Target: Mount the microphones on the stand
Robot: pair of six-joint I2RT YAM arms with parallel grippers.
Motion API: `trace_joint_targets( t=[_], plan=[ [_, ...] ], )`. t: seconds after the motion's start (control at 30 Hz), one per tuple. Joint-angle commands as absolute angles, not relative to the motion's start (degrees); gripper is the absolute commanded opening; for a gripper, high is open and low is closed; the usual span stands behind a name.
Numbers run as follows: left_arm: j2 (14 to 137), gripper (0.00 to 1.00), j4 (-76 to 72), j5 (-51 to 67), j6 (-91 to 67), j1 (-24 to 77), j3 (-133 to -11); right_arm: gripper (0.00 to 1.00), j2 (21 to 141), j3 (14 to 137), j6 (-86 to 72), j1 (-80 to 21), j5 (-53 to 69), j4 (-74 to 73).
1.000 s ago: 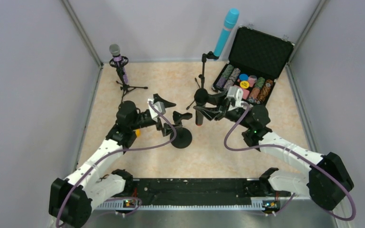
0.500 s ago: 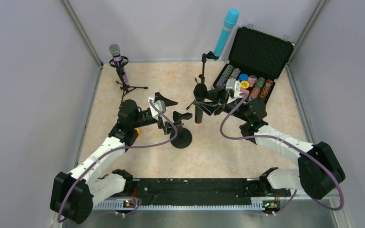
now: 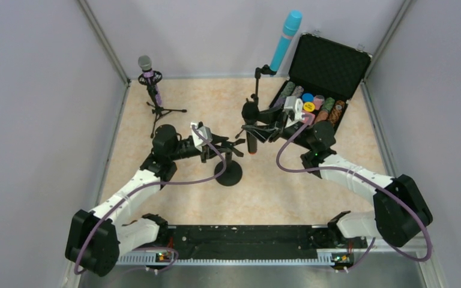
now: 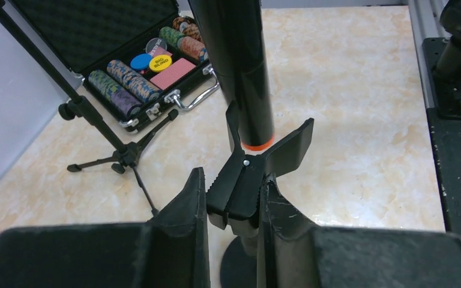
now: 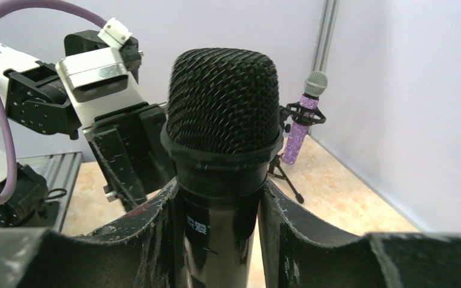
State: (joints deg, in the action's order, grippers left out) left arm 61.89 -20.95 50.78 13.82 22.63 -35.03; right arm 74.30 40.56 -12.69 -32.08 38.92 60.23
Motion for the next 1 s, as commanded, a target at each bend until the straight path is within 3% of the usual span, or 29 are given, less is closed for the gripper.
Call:
trace_joint_targets(
  t=[0.0,0.73,0.97],
  plan=[
    [62.44,0.00,-23.16,52.11,15.93,22.48,-35.00,0.00,74.97,43.61,-14.05,-32.04,39.22,65.05],
    [62.00,0.00,-24.03,51.85,12.57,22.49,-35.32,0.00,83.55,32.72,-12.87,-41.31,21.22,94.77],
    [60.43,0.00,-23.57,51.35,11.96,22.46,-35.60,0.00,80.52,31.42,-10.17,-41.89,15.81,89.57]
  ],
)
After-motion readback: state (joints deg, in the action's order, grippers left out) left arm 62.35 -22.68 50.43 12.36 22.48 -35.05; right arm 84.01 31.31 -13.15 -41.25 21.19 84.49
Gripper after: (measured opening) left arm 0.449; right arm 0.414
